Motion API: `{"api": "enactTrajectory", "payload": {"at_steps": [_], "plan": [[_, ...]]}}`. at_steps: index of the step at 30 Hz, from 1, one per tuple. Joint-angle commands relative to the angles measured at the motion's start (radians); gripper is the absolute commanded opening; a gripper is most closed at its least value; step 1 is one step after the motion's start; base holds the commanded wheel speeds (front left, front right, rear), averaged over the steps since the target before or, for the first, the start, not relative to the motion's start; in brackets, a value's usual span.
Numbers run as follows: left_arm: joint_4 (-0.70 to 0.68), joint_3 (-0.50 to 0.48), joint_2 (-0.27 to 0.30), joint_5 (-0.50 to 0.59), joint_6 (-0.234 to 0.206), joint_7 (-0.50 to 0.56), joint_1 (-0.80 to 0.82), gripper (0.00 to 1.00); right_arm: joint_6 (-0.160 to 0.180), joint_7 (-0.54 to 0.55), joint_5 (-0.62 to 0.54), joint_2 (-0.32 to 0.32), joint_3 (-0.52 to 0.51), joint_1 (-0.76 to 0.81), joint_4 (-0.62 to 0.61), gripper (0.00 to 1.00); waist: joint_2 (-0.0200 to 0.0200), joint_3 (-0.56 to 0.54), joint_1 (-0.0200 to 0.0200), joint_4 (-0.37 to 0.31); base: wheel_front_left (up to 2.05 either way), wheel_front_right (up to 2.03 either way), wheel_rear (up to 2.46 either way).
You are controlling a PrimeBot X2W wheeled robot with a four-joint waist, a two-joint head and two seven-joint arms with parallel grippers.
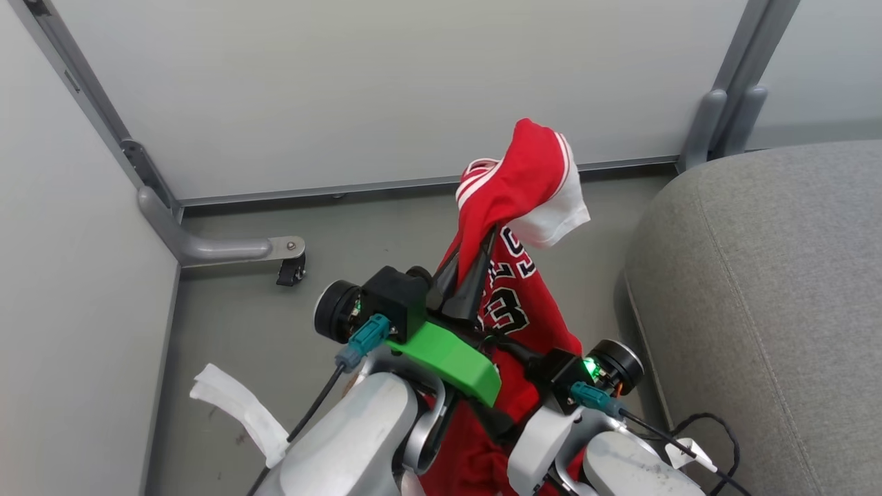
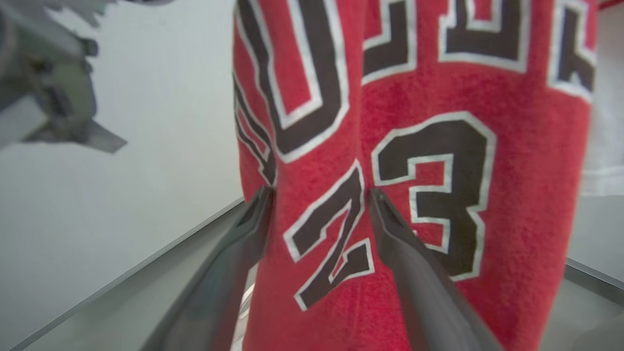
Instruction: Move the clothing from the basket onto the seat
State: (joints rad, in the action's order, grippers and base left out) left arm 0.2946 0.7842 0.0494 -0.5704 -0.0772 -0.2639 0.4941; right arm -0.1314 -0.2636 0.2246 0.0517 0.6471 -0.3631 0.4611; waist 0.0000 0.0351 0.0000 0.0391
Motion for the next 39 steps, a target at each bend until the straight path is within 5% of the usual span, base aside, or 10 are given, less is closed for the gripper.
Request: {"api": "enactTrajectory", "payload": {"at_steps": [1,10,11,12,13,14,26,27,39], "plan": [[-0.007,0.012,0.002,-0.013,-0.005,-0.001,0.024,0.00,0.001,-0.002,0.012,0.001,0.003,-0.014,0.017,1.00,0.0000,0.012,0.0000,0.014,0.00,0.00,0.00],[-0.029,0.098,0.002,-0.050,-0.022,-0.001,0.072,0.00,0.001,-0.002,0.037,0.002,-0.016,-0.038,0.086,1.00,0.0000,0.030,0.0000,0.054,0.00,0.00,0.00],[-0.030,0.105,0.002,-0.053,-0.023,-0.001,0.075,0.00,0.001,-0.002,0.039,0.002,-0.020,-0.039,0.087,0.93,0.0000,0.032,0.0000,0.057,0.00,0.00,0.00],[-0.031,0.109,0.002,-0.055,-0.026,-0.001,0.075,0.00,0.001,-0.002,0.040,0.001,-0.023,-0.039,0.086,0.46,0.0000,0.033,0.0000,0.059,0.00,0.00,0.00],[-0.032,0.113,0.002,-0.058,-0.028,-0.001,0.077,0.00,0.001,-0.002,0.046,0.001,-0.023,-0.038,0.086,0.10,0.0000,0.035,0.0000,0.061,0.00,0.00,0.00],[-0.032,0.115,0.002,-0.060,-0.029,-0.001,0.078,0.00,0.001,-0.002,0.052,0.001,-0.023,-0.037,0.088,0.00,0.0000,0.037,0.0000,0.063,0.00,0.00,0.00],[-0.011,0.104,0.002,-0.055,-0.039,-0.001,0.087,0.00,0.001,-0.002,0.071,0.001,-0.037,-0.031,0.086,0.00,0.0000,0.039,0.0000,0.060,0.00,0.00,0.00],[0.002,0.103,0.003,-0.040,-0.050,0.000,0.085,1.00,0.001,-0.002,0.073,0.001,-0.034,-0.030,0.078,0.00,0.0000,0.040,0.0000,0.053,0.00,0.00,0.00],[0.094,-0.009,0.003,0.068,-0.047,0.000,0.039,1.00,0.001,-0.002,0.040,0.001,-0.078,0.018,-0.003,0.00,0.0000,0.042,0.0000,-0.079,0.00,0.00,0.00]]}}
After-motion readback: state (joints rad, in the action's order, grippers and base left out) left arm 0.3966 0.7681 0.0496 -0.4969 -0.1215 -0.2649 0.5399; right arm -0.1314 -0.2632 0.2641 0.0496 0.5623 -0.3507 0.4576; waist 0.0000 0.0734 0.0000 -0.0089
